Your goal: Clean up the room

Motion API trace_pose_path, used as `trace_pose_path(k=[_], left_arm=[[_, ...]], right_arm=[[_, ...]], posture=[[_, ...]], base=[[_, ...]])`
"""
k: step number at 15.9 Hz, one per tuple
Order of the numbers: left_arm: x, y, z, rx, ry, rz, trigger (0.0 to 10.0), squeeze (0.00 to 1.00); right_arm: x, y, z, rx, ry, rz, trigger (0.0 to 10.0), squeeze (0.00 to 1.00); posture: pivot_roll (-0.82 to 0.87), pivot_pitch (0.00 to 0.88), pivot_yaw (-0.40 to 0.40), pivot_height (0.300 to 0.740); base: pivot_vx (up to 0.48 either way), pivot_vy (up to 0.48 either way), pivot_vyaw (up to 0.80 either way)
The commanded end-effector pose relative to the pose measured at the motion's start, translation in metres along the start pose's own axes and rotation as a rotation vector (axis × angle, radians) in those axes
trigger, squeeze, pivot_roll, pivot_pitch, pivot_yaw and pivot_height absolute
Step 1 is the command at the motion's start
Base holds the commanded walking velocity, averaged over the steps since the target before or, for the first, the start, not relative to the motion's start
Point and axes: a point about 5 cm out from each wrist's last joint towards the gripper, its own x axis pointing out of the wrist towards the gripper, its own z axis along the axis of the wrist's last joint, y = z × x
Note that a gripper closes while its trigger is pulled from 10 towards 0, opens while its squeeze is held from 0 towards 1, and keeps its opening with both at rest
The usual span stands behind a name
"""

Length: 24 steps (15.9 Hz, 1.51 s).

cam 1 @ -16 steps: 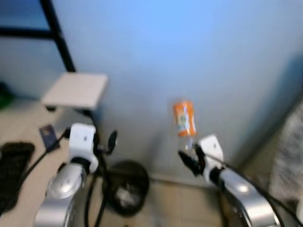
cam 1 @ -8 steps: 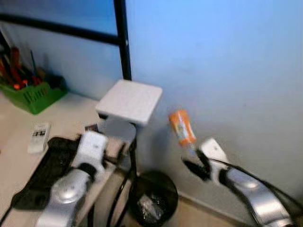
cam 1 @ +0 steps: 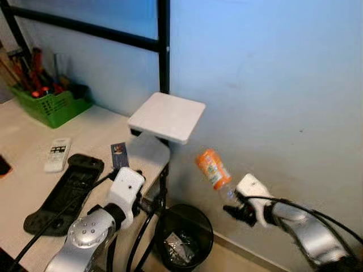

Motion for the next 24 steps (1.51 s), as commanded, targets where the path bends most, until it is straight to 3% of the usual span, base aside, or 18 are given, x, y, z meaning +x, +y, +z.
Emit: trace_pose_path(k=[1,5,6,8,12,20,21,22,24], left_arm=[[0.002,-0.003,0.008,0.058,0.014,-0.085,10.0,0.00],[0.011,0.000,0.030,0.170,0.076,-0.257,10.0,0.00],[0.013,0.002,0.038,0.245,0.130,-0.356,10.0,0.00],[0.012,0.005,0.040,0.290,0.185,-0.408,10.0,0.00],[0.010,0.003,0.039,0.327,0.296,-0.490,10.0,0.00],[0.010,0.004,0.038,0.334,0.360,-0.517,10.0,0.00],[0.010,0.004,0.038,0.335,0.363,-0.517,10.0,0.00],[0.010,0.004,0.039,0.334,0.363,-0.517,10.0,0.00],[0.010,0.004,0.039,0.332,0.363,-0.516,10.0,0.00]], right_arm=[[0.010,-0.002,-0.001,-0.029,0.058,0.009,10.0,0.00],[0.041,0.009,-0.005,-0.085,0.193,0.080,10.0,0.00],[0.051,0.013,-0.001,-0.114,0.224,0.108,10.0,0.00],[0.058,0.016,0.002,-0.124,0.254,0.114,10.0,0.00],[0.072,0.021,0.008,-0.108,0.283,0.114,10.0,0.00],[0.079,0.025,0.014,-0.084,0.286,0.152,10.0,0.00],[0.079,0.025,0.015,-0.081,0.286,0.154,10.0,0.05],[0.080,0.026,0.015,-0.071,0.285,0.161,10.0,1.00],[0.081,0.027,0.015,-0.063,0.285,0.170,10.0,1.00]], posture=[[0.00,0.000,-0.004,0.740],[0.00,0.000,-0.005,0.740],[-0.01,0.000,0.002,0.740],[-0.01,0.000,0.008,0.740],[0.00,0.000,0.005,0.740],[0.00,0.000,0.005,0.740],[0.00,0.000,0.004,0.740],[0.00,0.000,0.004,0.740],[0.00,0.000,0.003,0.740]], base=[[0.000,0.000,0.00],[0.000,0.000,0.00],[0.000,0.000,0.00],[0.000,0.000,0.00],[0.000,0.000,0.00],[0.000,0.000,0.00],[0.000,0.000,0.00],[0.000,0.000,0.00],[0.000,0.000,0.00]])
